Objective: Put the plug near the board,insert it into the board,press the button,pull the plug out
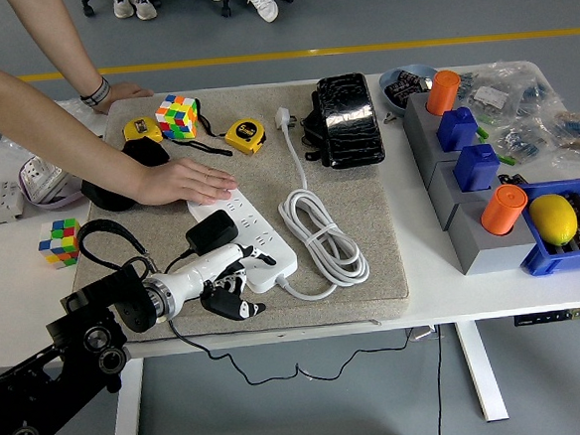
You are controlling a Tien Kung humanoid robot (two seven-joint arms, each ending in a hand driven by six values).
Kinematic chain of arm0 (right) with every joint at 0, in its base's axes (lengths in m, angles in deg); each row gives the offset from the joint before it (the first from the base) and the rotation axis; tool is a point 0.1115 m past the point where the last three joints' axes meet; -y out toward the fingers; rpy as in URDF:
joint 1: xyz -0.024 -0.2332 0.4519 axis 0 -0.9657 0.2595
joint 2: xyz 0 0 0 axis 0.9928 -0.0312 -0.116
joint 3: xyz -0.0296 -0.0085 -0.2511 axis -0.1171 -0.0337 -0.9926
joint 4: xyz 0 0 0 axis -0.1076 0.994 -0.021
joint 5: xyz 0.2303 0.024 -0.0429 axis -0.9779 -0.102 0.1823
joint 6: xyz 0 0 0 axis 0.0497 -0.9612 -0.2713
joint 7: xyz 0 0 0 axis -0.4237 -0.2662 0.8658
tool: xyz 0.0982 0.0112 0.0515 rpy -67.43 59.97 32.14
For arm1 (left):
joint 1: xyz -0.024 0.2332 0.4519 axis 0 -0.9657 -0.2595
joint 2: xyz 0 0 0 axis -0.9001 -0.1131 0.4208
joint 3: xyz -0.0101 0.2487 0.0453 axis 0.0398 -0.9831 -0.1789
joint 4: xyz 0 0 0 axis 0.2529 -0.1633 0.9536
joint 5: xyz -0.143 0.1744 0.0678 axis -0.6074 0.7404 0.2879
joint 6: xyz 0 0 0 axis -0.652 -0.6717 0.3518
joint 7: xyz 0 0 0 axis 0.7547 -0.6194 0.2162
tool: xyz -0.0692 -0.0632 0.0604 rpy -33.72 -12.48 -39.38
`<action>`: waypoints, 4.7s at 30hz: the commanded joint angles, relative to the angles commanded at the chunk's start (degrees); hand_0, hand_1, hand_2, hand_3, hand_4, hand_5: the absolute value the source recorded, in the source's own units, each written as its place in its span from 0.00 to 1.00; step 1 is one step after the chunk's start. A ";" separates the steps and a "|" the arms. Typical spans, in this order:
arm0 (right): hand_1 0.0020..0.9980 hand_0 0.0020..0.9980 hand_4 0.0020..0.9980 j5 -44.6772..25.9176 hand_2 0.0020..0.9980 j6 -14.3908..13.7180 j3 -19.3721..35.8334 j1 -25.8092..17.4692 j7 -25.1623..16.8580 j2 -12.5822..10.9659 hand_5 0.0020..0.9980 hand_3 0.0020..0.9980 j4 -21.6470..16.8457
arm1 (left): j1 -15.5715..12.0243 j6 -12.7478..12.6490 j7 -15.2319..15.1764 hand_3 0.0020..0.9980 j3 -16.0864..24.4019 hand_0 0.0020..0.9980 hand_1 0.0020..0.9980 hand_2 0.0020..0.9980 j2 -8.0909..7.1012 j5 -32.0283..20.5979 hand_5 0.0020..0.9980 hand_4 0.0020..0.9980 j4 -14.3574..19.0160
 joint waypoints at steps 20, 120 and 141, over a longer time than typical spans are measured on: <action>0.57 0.55 0.81 0.37 0.52 0.03 0.76 -0.02 -0.02 0.19 0.35 0.50 -0.08 | 0.48 -0.49 -0.01 0.84 -0.39 0.06 0.08 0.15 0.95 1.25 0.00 0.79 -3.15; 0.57 0.55 0.81 1.09 0.52 -0.04 1.58 0.00 -0.21 0.34 0.34 0.50 -0.23 | 2.27 -31.60 -14.38 0.46 0.88 0.22 0.30 0.31 4.46 24.23 0.13 0.70 -18.34; 0.57 0.55 0.81 1.36 0.52 -0.02 1.98 0.17 -0.22 0.52 0.34 0.50 -0.25 | -0.32 -31.27 -17.72 0.53 5.66 0.29 0.41 0.43 2.19 22.65 0.21 0.76 -23.60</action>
